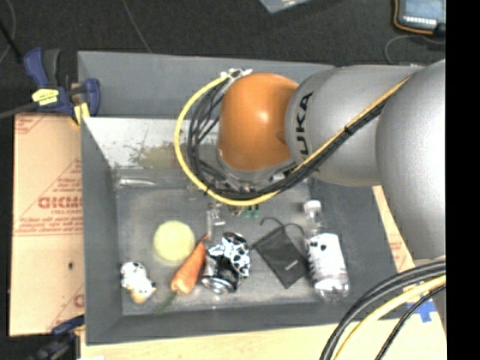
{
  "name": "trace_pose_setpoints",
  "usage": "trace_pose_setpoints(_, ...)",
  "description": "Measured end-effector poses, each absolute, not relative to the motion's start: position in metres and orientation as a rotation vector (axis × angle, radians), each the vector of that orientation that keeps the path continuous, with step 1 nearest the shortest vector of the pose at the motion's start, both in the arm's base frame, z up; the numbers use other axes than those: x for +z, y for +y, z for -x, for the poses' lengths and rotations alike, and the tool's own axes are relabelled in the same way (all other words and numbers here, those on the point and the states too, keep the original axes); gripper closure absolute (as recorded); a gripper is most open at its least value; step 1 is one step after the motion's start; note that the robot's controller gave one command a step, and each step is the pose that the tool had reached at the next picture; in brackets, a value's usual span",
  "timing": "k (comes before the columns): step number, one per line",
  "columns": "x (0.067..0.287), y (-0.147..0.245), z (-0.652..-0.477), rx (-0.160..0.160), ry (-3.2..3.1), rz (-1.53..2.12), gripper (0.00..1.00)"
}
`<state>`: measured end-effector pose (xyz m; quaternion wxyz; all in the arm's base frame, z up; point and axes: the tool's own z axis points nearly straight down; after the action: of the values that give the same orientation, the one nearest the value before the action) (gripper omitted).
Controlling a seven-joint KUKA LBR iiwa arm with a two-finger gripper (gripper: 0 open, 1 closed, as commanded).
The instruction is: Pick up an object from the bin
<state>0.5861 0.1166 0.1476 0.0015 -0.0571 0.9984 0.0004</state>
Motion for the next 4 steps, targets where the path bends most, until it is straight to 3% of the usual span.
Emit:
trace_pose_setpoints(1,0.107,0.072,-0.586,0.002,3.087,0.513,0.0)
trace_pose_setpoints(2,0.081,0.042,-0.556,-0.004,3.116,0.322,0.0)
trace_pose_setpoints(3,0.072,0.079,-0.557,0.005,3.108,0.328,1.0)
trace_pose_setpoints(4,0.072,0.079,-0.557,0.005,3.108,0.328,1.0)
